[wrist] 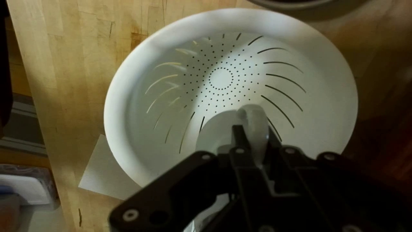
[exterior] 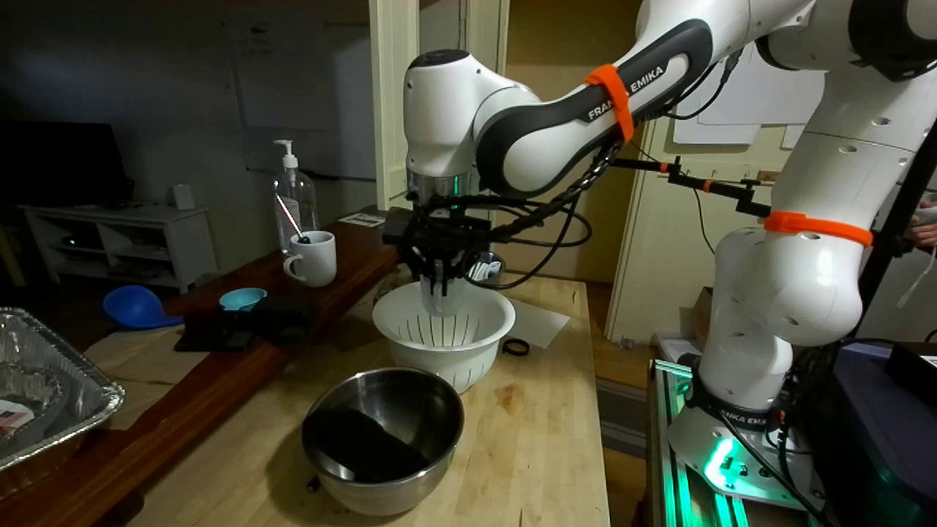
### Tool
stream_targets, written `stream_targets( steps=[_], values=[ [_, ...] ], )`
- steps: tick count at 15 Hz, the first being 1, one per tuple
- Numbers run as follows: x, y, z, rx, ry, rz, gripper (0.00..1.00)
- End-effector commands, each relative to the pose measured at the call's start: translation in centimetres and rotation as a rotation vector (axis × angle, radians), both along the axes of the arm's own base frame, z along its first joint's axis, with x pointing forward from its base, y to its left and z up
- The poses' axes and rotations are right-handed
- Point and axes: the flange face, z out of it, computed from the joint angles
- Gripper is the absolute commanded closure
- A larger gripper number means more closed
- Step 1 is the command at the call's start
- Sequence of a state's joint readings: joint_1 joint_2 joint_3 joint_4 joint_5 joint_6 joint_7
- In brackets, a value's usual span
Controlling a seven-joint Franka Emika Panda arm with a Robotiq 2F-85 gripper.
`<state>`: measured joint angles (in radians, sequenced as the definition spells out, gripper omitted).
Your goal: Move the soap bottle forward and put the jar inside the white bowl
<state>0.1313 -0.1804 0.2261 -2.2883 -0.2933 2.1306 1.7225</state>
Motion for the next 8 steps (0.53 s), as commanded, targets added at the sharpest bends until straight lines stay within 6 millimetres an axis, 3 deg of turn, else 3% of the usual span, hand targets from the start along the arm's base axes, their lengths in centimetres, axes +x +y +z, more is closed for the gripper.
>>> stream_targets(
  steps=[1,8],
  values=[
    [1.2,0.3,-1.4,0.011,-0.001,0.024,0.96],
    [2.6,0.2,-5.7,0.005,0.070,-0.004,0.96]
  ],
)
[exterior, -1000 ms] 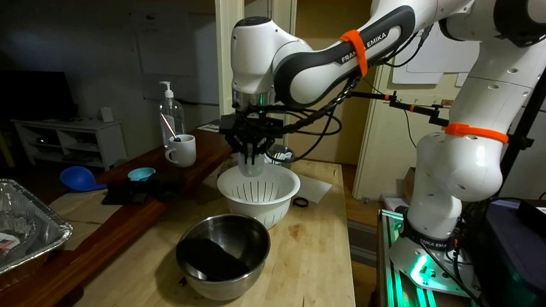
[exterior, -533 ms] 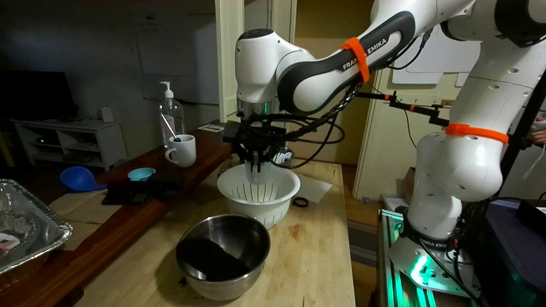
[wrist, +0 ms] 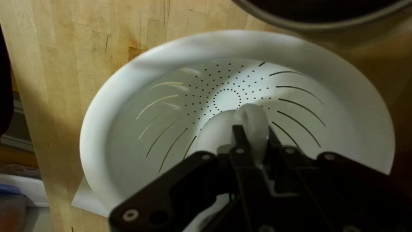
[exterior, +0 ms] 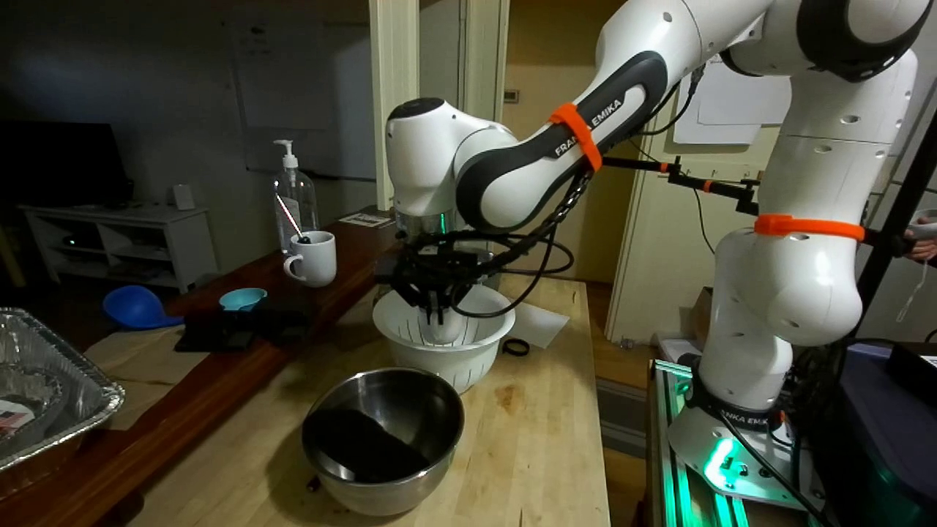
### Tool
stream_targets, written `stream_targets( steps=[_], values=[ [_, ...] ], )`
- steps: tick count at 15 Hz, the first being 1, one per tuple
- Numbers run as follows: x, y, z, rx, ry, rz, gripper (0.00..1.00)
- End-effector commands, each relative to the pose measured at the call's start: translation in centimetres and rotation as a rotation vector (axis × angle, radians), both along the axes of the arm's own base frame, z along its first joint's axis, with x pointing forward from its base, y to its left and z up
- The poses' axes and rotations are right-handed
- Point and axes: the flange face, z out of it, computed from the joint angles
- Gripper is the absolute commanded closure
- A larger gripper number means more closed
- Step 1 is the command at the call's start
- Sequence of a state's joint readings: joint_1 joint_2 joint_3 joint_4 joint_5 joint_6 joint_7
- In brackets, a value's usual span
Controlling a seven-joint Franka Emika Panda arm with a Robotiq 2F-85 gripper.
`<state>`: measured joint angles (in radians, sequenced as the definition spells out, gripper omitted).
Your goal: Move the soap bottle forward and put the jar inside the white bowl
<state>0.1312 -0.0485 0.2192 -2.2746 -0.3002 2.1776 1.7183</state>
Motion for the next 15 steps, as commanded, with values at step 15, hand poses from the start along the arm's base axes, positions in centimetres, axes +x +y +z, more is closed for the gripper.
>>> stream_targets(
  steps=[15],
  values=[
    [3.2,1.2,-4.3,-0.088,-0.062,-0.109,0.96]
  ],
)
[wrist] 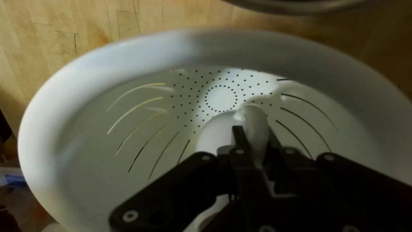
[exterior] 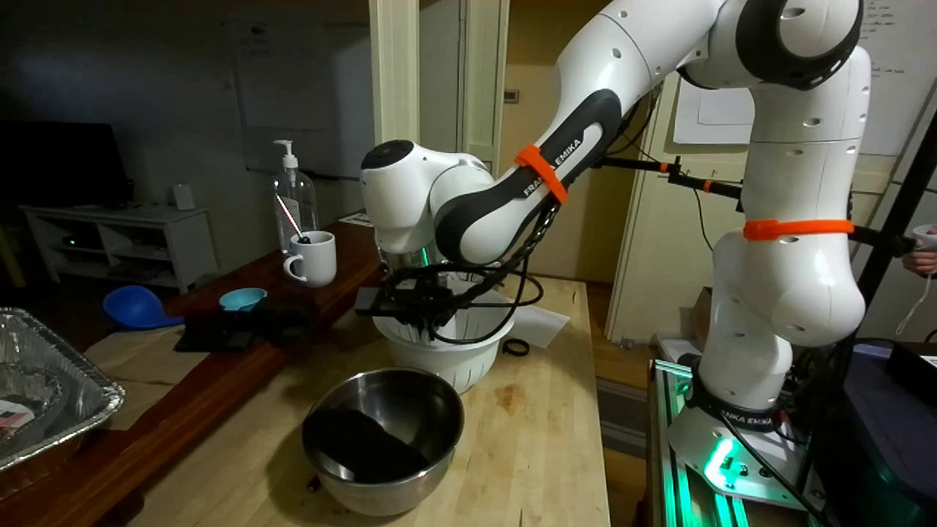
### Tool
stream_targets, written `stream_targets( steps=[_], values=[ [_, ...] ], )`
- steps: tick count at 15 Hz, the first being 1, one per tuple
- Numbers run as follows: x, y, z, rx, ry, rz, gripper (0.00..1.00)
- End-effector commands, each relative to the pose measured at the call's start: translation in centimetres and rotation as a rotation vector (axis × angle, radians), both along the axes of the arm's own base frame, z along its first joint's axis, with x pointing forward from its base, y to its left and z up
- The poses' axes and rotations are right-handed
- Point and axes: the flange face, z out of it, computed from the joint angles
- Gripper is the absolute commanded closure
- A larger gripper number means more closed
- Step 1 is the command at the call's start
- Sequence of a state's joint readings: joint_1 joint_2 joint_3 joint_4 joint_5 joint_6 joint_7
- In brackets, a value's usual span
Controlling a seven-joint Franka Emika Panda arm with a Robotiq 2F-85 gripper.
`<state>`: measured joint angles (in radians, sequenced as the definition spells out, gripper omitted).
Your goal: Move the soap bottle forward and put the jar inside the white bowl
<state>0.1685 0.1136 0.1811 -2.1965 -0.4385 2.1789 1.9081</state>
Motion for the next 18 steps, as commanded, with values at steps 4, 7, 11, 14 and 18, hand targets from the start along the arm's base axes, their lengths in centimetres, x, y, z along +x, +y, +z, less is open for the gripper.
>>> stream_targets(
  steps=[4,7,11,14,18],
  values=[
    [-0.3,2.0,-0.7,0.016,-0.078,-0.005,0.96],
    [-1.1,2.4,-1.8,0.044,-0.130,0.005,0.96],
    [-2.2,2.2,-2.9,0.079,-0.177,-0.007,0.96],
    [-3.0,1.9,-3.6,0.091,-0.178,-0.027,0.96],
    [-4.3,1.2,-3.7,0.086,-0.122,-0.060,0.96]
  ],
)
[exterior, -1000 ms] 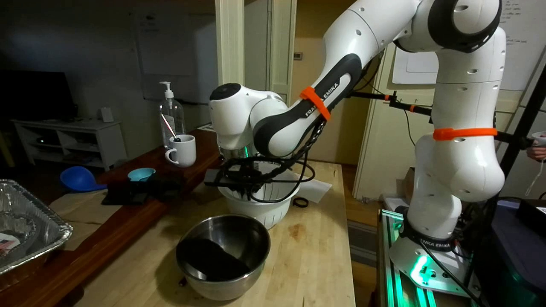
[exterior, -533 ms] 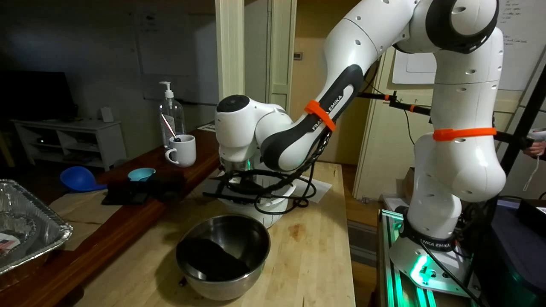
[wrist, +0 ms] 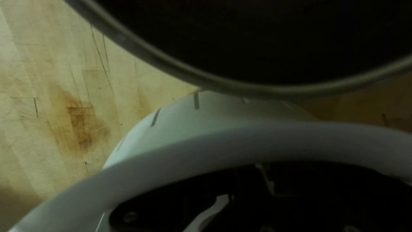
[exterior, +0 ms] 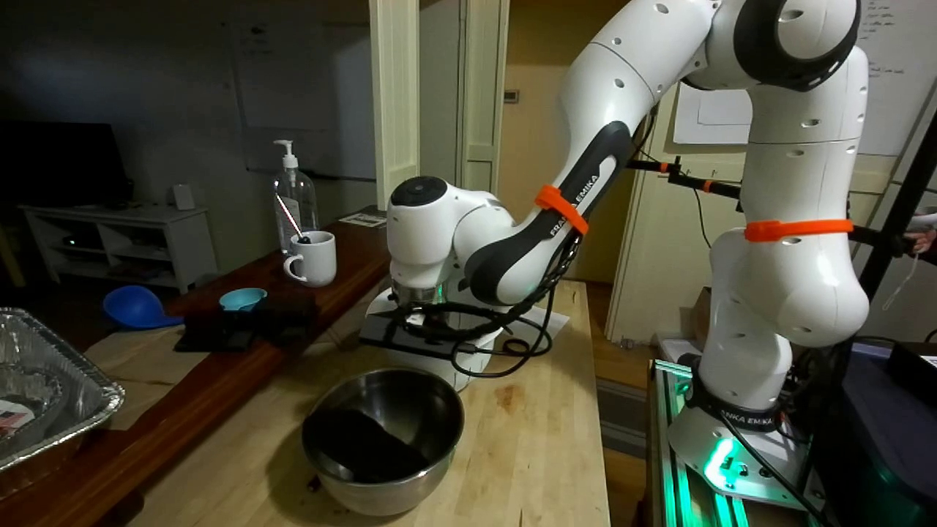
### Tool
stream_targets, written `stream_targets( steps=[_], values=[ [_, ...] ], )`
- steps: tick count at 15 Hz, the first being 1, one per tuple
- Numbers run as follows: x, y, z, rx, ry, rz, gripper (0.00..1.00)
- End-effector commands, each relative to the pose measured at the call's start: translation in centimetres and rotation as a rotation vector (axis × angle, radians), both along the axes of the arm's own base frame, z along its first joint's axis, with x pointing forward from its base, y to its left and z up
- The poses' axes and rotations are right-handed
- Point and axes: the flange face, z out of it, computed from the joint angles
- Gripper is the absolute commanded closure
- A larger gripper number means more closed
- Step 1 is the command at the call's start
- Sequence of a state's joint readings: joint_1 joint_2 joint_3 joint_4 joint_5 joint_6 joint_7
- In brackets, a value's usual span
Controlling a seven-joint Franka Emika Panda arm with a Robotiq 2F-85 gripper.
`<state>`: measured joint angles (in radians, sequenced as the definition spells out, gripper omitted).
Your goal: Move the soap bottle forward and put the jar inside the white bowl
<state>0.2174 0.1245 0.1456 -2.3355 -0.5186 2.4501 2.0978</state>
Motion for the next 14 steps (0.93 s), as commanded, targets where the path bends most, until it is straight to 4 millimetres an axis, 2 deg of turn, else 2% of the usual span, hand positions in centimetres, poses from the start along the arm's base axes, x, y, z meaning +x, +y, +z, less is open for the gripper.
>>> stream_targets(
  steps=[1,2,3,4,6,9,12,14],
  values=[
    [-1.9,-0.5,0.5,0.004,0.020,-0.039,0.96],
    [-2.0,-0.5,0.6,0.007,0.021,-0.036,0.96],
    [-2.0,-0.5,0.6,0.014,0.026,-0.032,0.60],
    [-2.0,-0.5,0.6,0.017,0.029,-0.033,0.58],
    [-2.0,-0.6,0.8,0.024,0.035,-0.033,0.45],
    [-2.1,-0.8,1.3,0.046,0.056,-0.028,0.23],
    [-3.2,-1.4,2.5,0.074,0.093,-0.024,0.00],
    [-3.8,-1.9,3.9,0.079,0.087,-0.027,0.00]
  ],
)
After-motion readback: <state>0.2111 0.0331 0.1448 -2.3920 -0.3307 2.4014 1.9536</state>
